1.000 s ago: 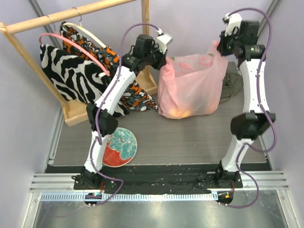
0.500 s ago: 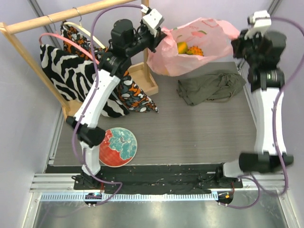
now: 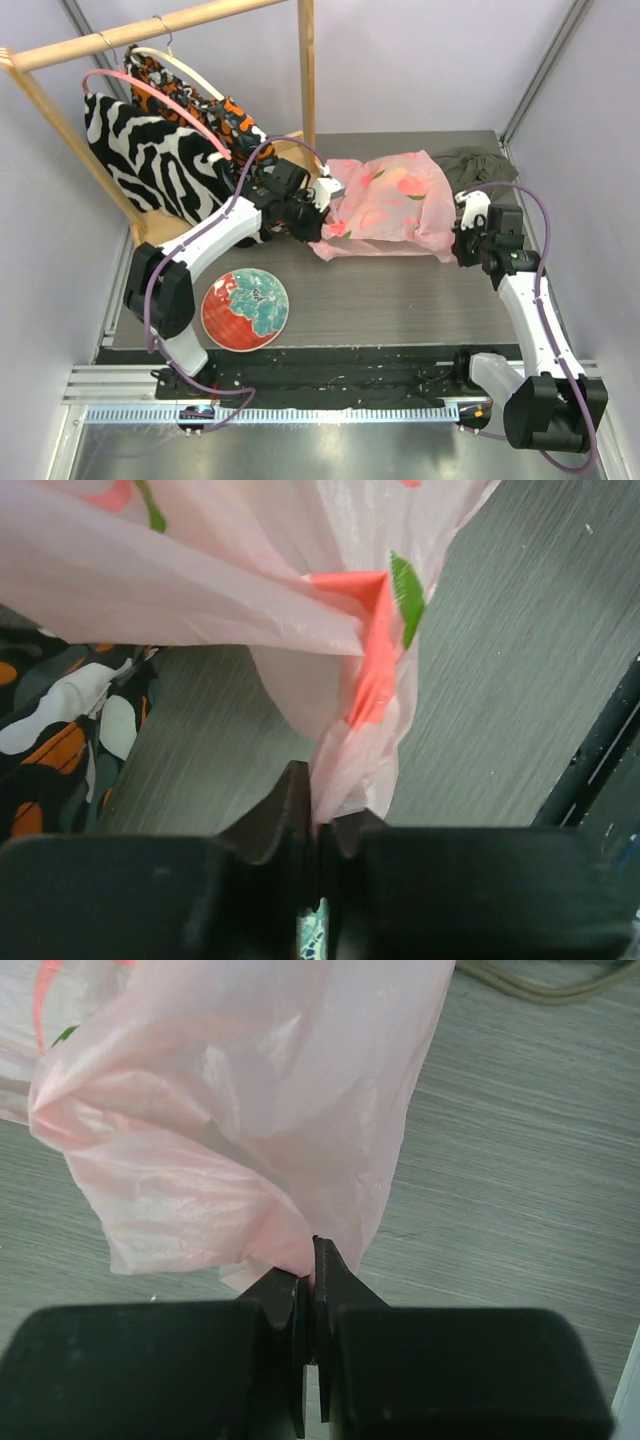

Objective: Take the fake fruits out of the plastic bag
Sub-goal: Adjust the plastic bag at the center of the board, then move the plate to the center of the board.

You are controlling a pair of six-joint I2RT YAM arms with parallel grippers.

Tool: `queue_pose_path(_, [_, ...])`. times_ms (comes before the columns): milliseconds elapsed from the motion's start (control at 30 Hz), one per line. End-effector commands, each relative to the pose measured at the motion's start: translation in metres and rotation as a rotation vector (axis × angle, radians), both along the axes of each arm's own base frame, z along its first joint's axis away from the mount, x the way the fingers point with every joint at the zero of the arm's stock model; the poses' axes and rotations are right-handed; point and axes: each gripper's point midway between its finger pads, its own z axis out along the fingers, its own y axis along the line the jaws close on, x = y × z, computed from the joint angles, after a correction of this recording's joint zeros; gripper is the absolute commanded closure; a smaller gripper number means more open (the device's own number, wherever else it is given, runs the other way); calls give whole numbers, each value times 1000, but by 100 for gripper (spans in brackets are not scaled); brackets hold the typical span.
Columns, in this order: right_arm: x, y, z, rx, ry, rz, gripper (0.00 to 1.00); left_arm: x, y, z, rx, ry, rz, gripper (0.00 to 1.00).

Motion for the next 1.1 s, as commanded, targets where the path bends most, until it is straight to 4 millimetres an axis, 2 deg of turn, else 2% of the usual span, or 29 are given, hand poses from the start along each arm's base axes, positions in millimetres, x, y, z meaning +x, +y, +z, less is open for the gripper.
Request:
queue_pose_path(0, [13,6,54,3,-107,45,83,3,-3,66,-98,-133,12,80])
queue_pose_path(33, [17,7,80,6,-152,58,78,1,-3,77,-117,-148,16,69])
queue_pose_path(100, [9,17,102,39,-153,102,68,-4,-4,106,-172,-172,21,54])
queue_pose_path(133, [9,21,137,45,-225,117,57,-10,-2,127,-206,-206,21,44])
queue_pose_path(200, [0,31,161,68,-261,165,50,-17,2,151,-237,-237,21,37])
queue_pose_path(233, [-4,33,183,62,-314,181,44,-23,7,165,-250,-267,16,34])
queue_pose_path(267, [-10,39,190,71,-325,222,39,-27,10,171,-250,-282,11,34])
queue_pose_path(333, [-19,52,196,85,-336,307,36,-42,26,175,-191,-307,-25,32])
queue_pose_path(367, [-27,57,186,82,-296,364,36,-48,35,172,-150,-314,-37,32])
queue_pose_path(400, [-32,65,173,116,-252,407,36,-59,57,148,-21,-296,-76,31])
queue_pose_path(433, [-34,67,155,140,-178,415,36,-72,74,143,40,-306,-98,31])
queue_pose_path(467, [-36,67,142,132,-141,442,37,-83,92,125,123,-292,-139,31])
queue_pose_path(500, [-39,71,126,152,-89,471,37,-98,123,89,270,-245,-178,31])
queue_pose_path(533, [-40,72,116,151,-61,486,37,-107,140,74,325,-232,-197,30])
queue_pose_path(567, [-37,71,106,145,-35,495,37,-120,157,73,347,-258,-196,29])
queue_pose_path(600, [-37,73,94,142,-5,504,37,-123,176,63,400,-251,-187,28])
queue_pose_path(633, [-34,75,90,142,1,514,37,-133,189,39,463,-223,-248,28])
queue_pose_path(700, [-31,82,78,161,45,531,37,-145,204,24,516,-197,-271,28])
queue_pose_path(733, [-31,93,74,155,57,569,37,-151,205,12,519,-161,-293,28])
queue_pose_path(833, [-25,108,65,149,89,585,36,-159,192,-13,468,-64,-334,29])
queue_pose_path(867, [-23,110,65,153,89,586,36,-148,187,-19,466,-81,-314,29])
queue_pose_path(900, [-20,112,67,158,87,585,35,-141,187,-34,499,-35,-314,31])
queue_pose_path(1000, [-13,114,75,164,82,579,32,-122,188,-60,566,-11,-296,34])
queue_pose_path(1067, [-15,113,78,161,87,570,32,-115,180,-62,532,-23,-275,33])
